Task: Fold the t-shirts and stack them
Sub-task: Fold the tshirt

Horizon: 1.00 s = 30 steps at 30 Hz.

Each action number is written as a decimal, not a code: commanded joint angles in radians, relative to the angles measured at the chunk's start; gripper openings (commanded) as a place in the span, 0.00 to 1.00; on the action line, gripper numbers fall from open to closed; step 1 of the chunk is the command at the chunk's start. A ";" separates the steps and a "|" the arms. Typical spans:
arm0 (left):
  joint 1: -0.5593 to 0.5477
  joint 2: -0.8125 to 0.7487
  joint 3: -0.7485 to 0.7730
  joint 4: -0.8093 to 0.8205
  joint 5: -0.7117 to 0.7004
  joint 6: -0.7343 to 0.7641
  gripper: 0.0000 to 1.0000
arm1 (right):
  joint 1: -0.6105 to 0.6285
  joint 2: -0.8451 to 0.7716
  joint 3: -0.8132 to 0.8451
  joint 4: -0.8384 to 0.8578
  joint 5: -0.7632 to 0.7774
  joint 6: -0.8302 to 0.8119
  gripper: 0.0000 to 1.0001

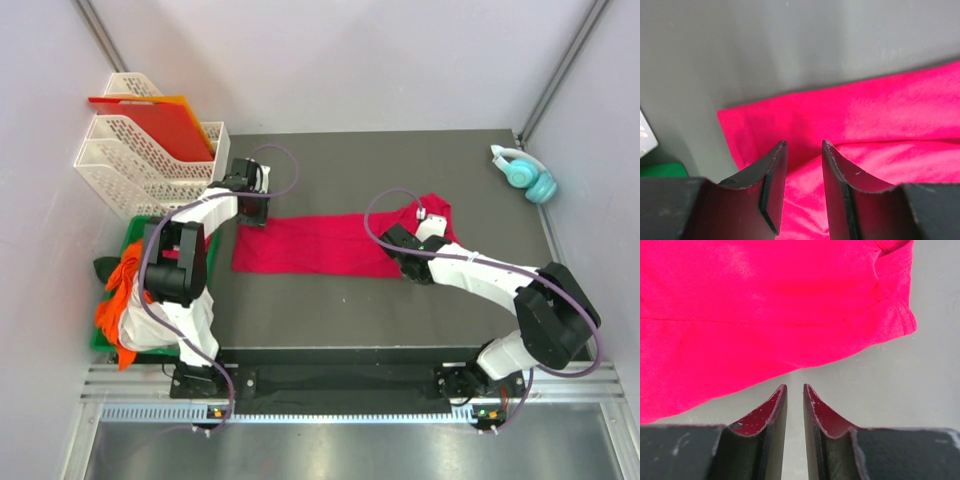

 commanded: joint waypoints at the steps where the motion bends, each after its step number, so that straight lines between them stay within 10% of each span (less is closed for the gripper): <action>1: -0.001 -0.039 -0.012 0.024 0.008 -0.001 0.39 | -0.001 -0.036 0.000 -0.003 0.043 0.021 0.21; 15: -0.050 -0.294 -0.216 -0.053 0.065 0.096 0.38 | -0.060 0.017 0.086 0.031 0.079 -0.053 0.22; 30: -0.066 -0.171 -0.270 -0.016 0.030 0.127 0.37 | -0.206 0.234 0.341 0.132 0.065 -0.240 0.21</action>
